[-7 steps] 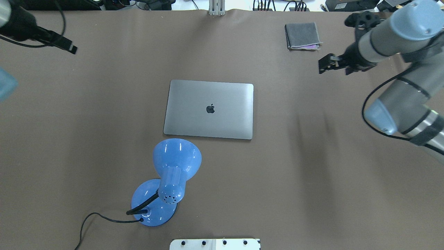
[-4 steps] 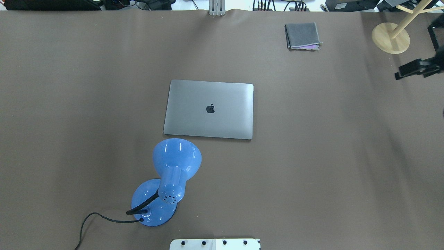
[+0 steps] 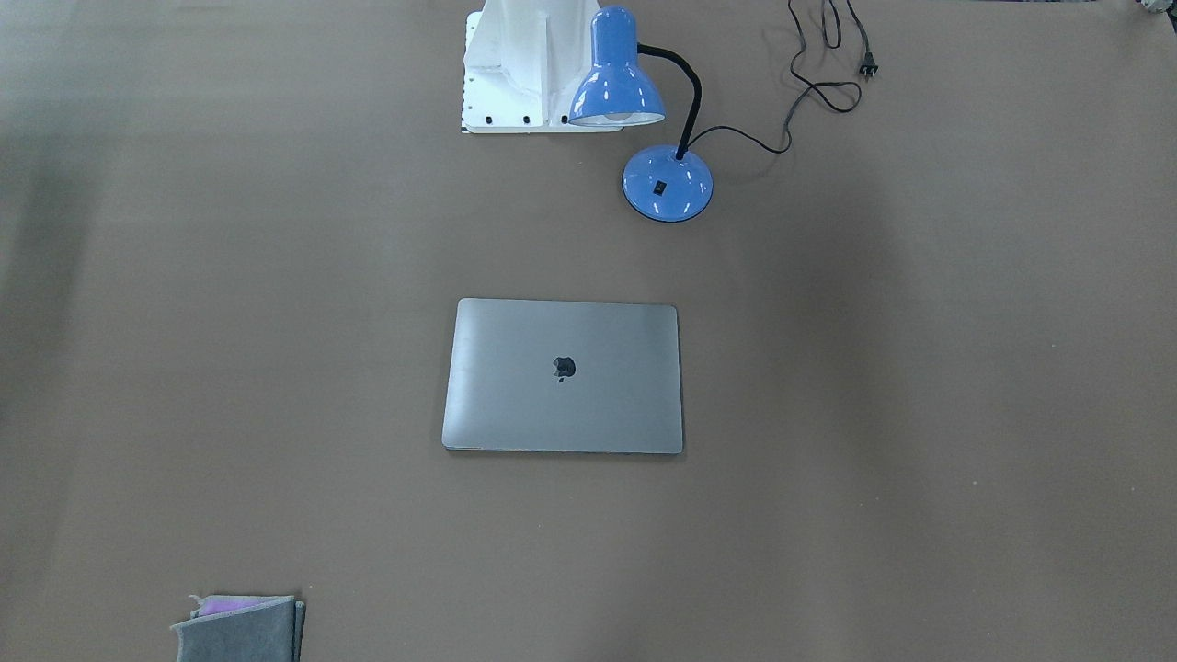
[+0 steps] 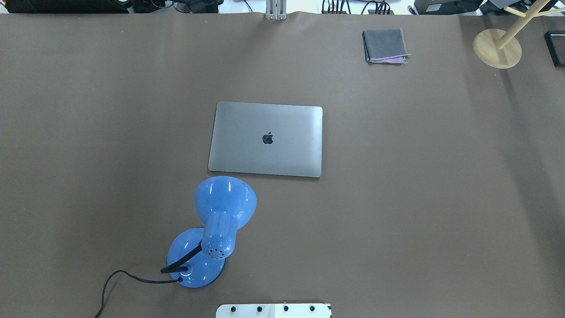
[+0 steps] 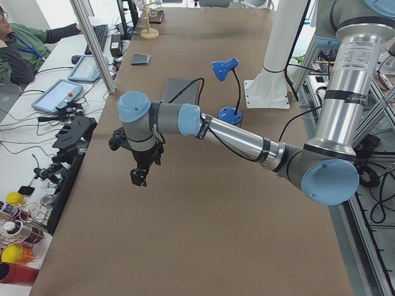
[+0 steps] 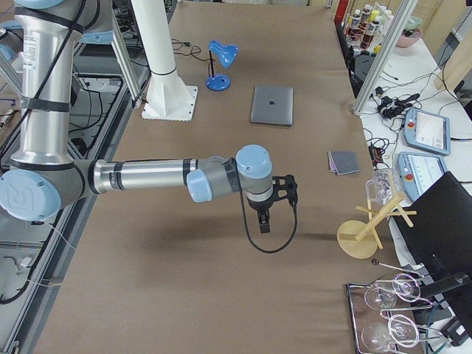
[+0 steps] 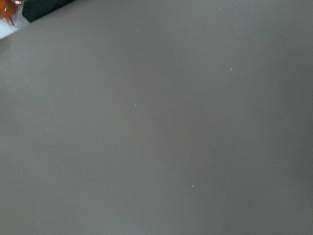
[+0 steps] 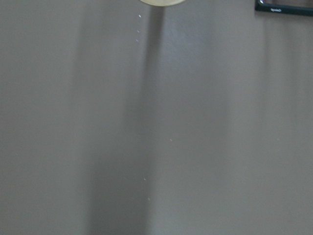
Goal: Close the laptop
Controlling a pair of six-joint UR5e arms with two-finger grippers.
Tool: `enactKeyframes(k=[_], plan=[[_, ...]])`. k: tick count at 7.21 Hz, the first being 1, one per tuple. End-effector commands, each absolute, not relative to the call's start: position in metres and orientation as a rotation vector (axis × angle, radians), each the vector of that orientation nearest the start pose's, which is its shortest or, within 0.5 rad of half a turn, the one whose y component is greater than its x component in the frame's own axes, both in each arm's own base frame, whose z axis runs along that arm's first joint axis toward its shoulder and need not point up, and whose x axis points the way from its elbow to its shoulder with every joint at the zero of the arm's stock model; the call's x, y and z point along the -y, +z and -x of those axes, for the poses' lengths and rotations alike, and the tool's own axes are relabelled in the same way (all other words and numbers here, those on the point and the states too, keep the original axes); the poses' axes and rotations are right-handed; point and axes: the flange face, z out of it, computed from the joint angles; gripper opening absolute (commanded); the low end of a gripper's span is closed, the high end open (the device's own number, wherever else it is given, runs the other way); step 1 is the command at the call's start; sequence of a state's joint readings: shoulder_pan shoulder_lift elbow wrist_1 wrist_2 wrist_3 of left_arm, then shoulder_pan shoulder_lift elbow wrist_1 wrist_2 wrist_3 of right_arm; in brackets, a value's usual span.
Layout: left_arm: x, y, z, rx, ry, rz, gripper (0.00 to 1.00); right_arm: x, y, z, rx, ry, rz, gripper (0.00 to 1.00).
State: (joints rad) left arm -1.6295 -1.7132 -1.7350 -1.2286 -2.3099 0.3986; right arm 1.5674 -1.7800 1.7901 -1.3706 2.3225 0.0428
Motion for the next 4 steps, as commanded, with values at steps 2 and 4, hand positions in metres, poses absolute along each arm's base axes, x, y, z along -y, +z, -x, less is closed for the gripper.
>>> enactKeyframes(k=[2,4], plan=[[0.487,0.585,0.110,-0.741,0.256,-0.071,0.99,0.368,0.677,-0.095,0.566,-0.023,-0.113,1.00],[0.486,0.584,0.110,-0.741,0.251,-0.062,0.99,0.389,0.647,-0.089,0.630,-0.002,-0.013,1.00]])
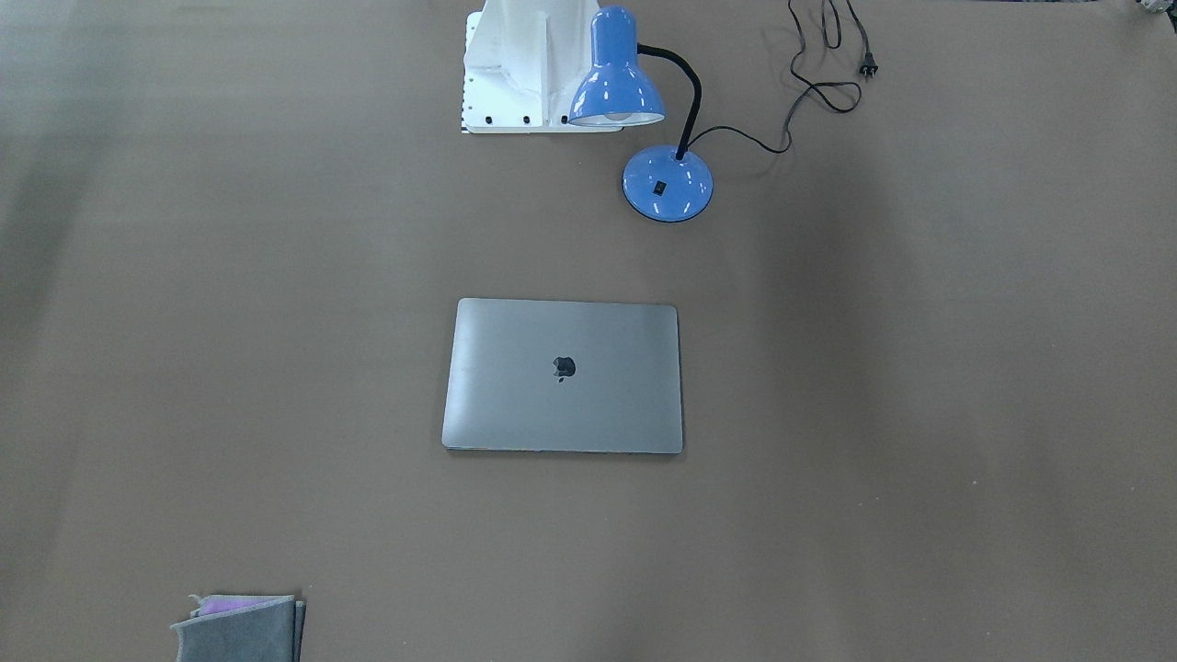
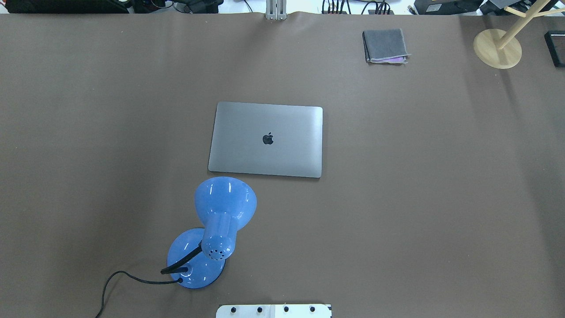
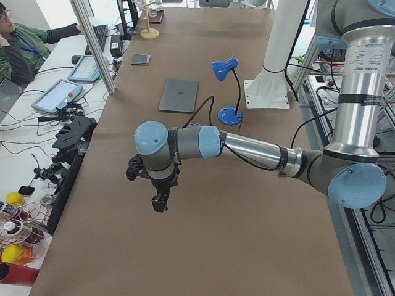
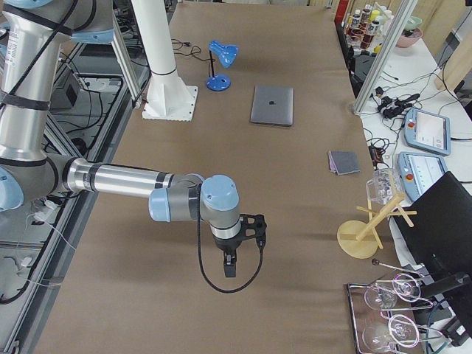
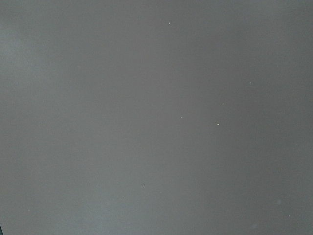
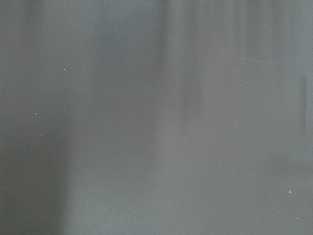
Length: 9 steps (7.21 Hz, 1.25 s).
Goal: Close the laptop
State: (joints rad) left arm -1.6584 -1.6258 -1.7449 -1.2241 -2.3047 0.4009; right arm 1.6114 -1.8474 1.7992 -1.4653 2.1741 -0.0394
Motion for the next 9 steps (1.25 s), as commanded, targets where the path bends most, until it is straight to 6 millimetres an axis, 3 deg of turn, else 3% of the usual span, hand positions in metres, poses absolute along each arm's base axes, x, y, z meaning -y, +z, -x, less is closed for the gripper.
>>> enactKeyframes(k=[1,3,4,9], plan=[[0.485,0.576,0.110,-0.746,0.242,-0.040,0.99,0.392,0.626,-0.089,0.628,0.018,0.050,1.00],[0.476,0.546,0.110,-0.738,0.255,-0.063,0.99,0.384,0.631,-0.088,0.638,0.027,0.071,1.00],[0.477,0.541,0.109,-0.737,0.267,-0.078,0.99,0.385,0.631,-0.087,0.638,0.025,0.071,1.00],[0.477,0.540,0.109,-0.737,0.269,-0.084,0.99,0.385,0.630,-0.085,0.653,0.023,0.070,1.00]])
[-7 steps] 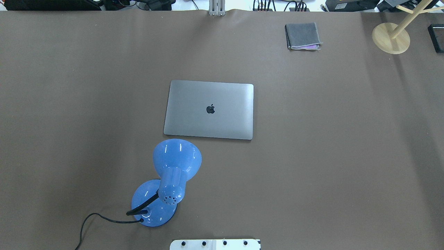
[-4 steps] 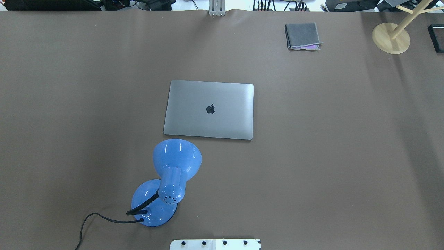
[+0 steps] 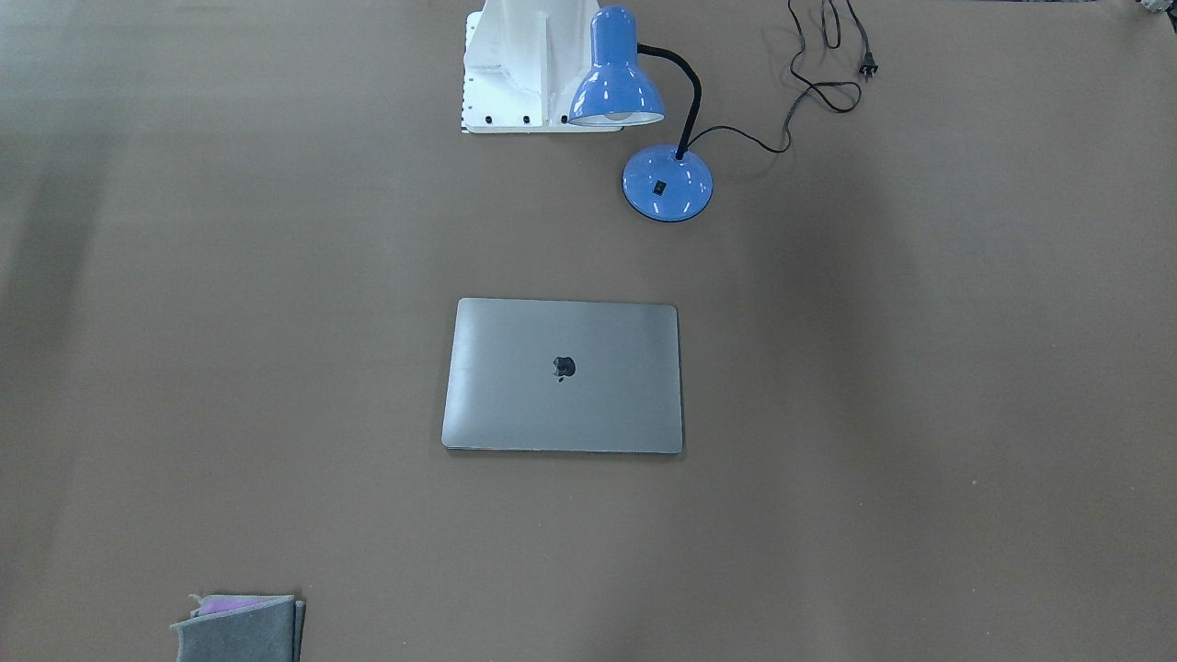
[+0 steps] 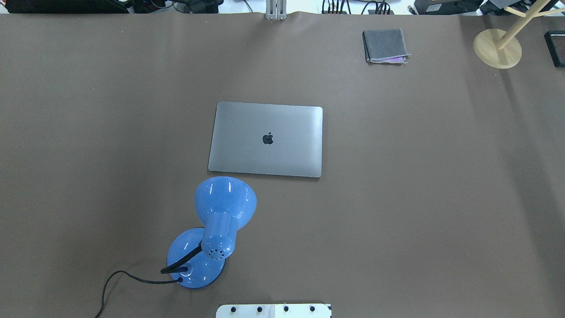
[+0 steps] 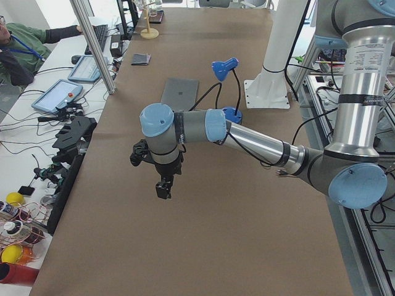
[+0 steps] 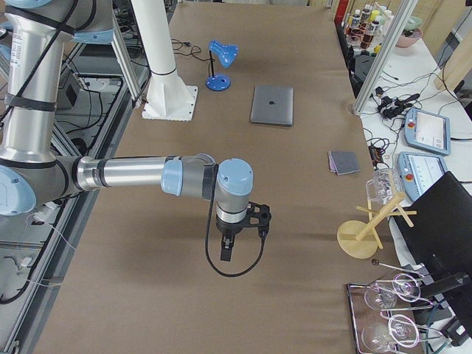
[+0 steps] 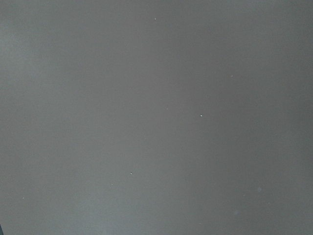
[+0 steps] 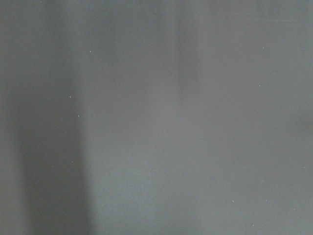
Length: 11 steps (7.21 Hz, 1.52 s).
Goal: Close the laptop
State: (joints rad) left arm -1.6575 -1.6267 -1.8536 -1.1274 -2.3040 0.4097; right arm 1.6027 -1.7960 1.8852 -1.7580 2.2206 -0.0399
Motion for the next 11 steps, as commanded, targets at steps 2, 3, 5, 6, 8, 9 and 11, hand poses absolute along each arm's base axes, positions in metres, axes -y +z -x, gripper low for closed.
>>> enactKeyframes(k=[2,3,5,6,8,9,11], plan=[[0.4765,0.5404,0.1087,-0.737,0.269,-0.084,0.99,0.3855,0.6300,-0.0843,0.653,0.021,0.071,1.00],[0.4771,0.5404,0.1087,-0.737,0.269,-0.084,0.99,0.3857,0.6291,-0.0843,0.653,0.020,0.068,1.00],[0.4770,0.5398,0.1088,-0.735,0.270,-0.085,0.99,0.3870,0.6287,-0.0831,0.652,0.014,0.058,1.00],[0.4770,0.5398,0.1088,-0.735,0.271,-0.086,0.99,0.3870,0.6287,-0.0831,0.652,0.015,0.059,1.00],[0.4764,0.5398,0.1088,-0.735,0.270,-0.085,0.99,0.3872,0.6287,-0.0819,0.652,0.011,0.059,1.00],[0.4769,0.5391,0.1088,-0.735,0.270,-0.086,0.99,0.3873,0.6287,-0.0813,0.652,0.009,0.060,1.00],[0.4764,0.5398,0.1088,-0.735,0.271,-0.086,0.99,0.3883,0.6280,-0.0802,0.652,0.005,0.054,1.00]])
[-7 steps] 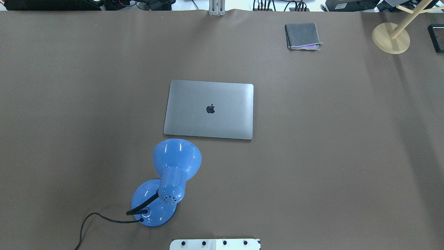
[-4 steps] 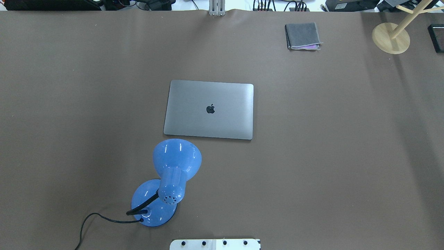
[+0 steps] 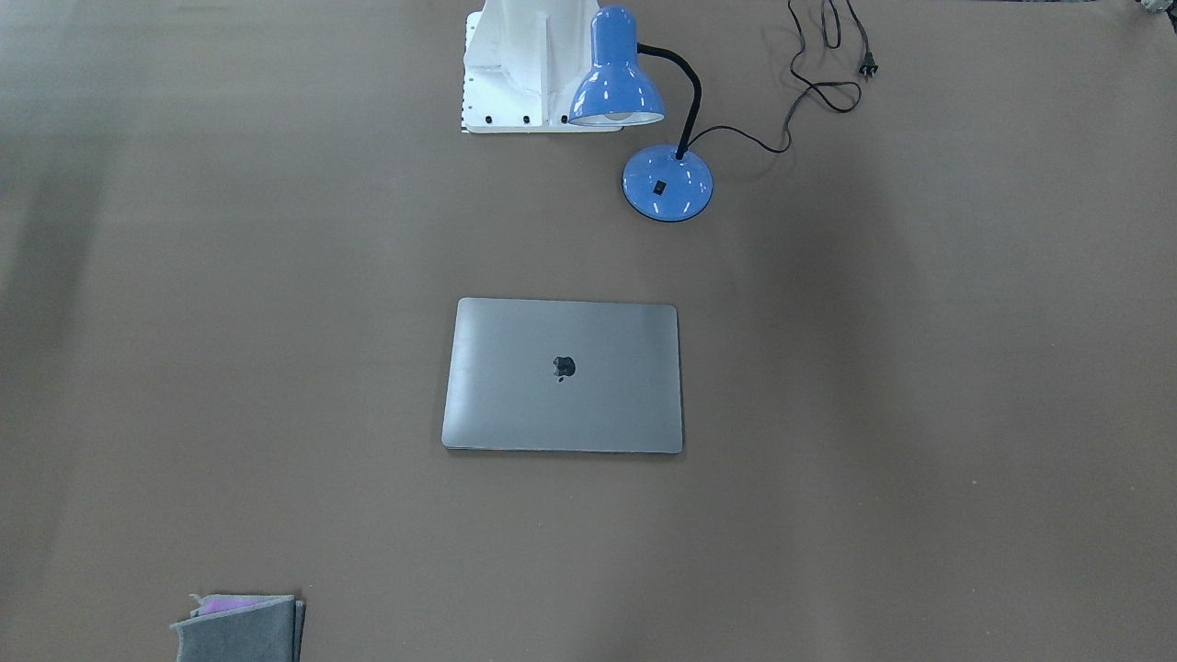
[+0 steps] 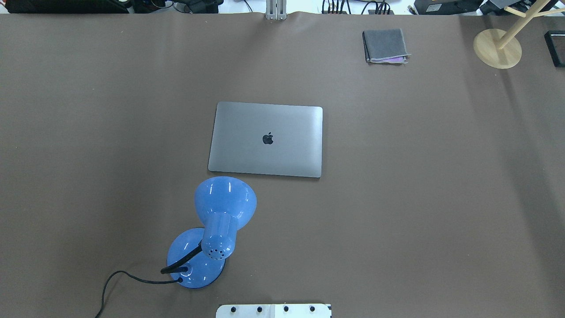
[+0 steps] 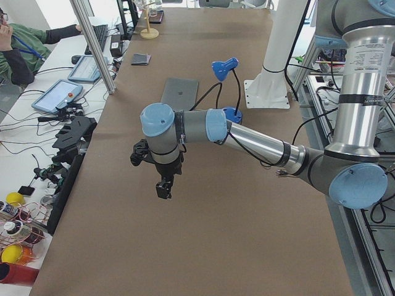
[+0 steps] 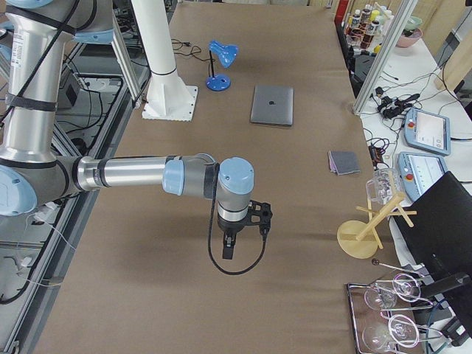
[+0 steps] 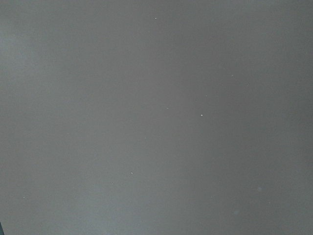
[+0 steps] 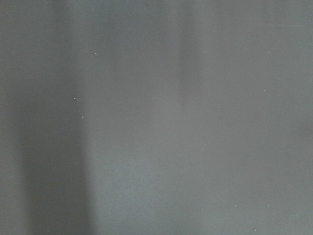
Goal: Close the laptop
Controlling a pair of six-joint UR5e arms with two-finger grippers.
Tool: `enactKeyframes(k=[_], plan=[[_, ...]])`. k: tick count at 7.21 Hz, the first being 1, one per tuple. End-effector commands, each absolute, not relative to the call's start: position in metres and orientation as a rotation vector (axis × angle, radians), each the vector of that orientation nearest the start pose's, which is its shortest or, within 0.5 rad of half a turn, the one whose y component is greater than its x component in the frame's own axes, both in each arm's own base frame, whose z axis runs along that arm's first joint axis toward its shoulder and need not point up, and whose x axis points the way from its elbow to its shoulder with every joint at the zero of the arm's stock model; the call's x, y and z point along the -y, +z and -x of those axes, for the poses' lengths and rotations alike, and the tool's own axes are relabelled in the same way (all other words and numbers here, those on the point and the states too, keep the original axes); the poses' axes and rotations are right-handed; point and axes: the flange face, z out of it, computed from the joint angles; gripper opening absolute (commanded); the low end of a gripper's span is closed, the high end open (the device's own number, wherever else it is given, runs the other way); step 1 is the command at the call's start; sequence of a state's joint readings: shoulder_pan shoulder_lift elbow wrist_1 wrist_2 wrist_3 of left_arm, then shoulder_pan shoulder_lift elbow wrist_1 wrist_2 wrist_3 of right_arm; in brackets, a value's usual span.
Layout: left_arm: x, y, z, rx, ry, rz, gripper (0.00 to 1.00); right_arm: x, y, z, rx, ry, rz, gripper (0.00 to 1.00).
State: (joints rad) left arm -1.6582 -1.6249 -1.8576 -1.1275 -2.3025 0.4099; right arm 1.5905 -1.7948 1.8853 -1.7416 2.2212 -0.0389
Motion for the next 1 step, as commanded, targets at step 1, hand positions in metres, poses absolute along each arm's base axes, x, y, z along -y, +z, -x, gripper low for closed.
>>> enactKeyframes(k=[1], plan=[[0.4764,0.5398,0.1088,-0.735,0.270,-0.085,0.99,0.3884,0.6280,-0.0796,0.652,0.004,0.055,1.00]])
